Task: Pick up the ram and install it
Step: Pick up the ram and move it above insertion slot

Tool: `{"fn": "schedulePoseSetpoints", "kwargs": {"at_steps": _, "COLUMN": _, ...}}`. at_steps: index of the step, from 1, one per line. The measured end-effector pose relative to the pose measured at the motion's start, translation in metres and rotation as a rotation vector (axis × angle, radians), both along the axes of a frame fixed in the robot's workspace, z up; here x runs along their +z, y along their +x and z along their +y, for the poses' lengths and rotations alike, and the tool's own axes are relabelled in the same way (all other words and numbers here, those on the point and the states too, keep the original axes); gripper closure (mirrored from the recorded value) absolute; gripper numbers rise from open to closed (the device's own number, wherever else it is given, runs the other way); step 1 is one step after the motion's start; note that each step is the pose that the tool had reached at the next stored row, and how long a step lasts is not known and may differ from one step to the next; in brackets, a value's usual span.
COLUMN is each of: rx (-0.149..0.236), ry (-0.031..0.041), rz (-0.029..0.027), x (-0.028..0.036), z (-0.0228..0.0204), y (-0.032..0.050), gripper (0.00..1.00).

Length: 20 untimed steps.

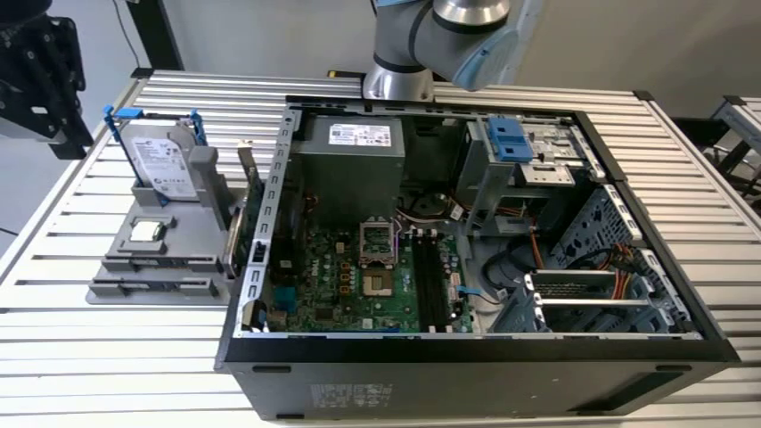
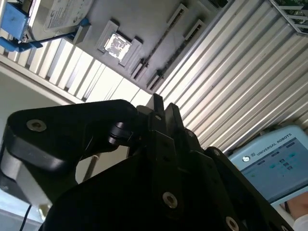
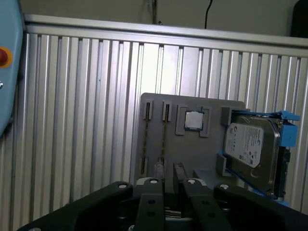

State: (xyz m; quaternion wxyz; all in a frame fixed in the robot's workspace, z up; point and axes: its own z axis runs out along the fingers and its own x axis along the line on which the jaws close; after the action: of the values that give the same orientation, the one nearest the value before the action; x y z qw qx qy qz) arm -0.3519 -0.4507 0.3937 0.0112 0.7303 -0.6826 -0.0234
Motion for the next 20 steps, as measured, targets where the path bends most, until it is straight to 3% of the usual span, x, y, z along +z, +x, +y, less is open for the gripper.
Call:
{"fn": "schedulePoseSetpoints", "kwargs": {"at_steps": 7, "rx": 0.000, "ry": -0.0001, "rz": 0.0001, "x": -0.0001, "z": 0.0000, "y": 0.0000, "gripper": 0.00}}
{"fn": "schedulePoseSetpoints", "kwargs": {"at_steps": 12, "rx": -0.014, "ry": 0.0000, "rz": -0.0030, "x": -0.0062, "z": 0.0000, "y": 0.0000, "gripper": 0.00}}
{"fn": "schedulePoseSetpoints", "kwargs": {"at_steps": 18, "rx": -0.020, "ry": -0.0003, "rz": -0.0181, "x": -0.0122, "z": 0.0005, "y": 0.0000, "gripper": 0.00}}
{"fn": "schedulePoseSetpoints", "kwargs": {"at_steps": 20, "rx": -0.020, "ry": -0.0004, "rz": -0.0183, "x": -0.0125, "z": 0.0005, "y": 0.0000, "gripper": 0.00}}
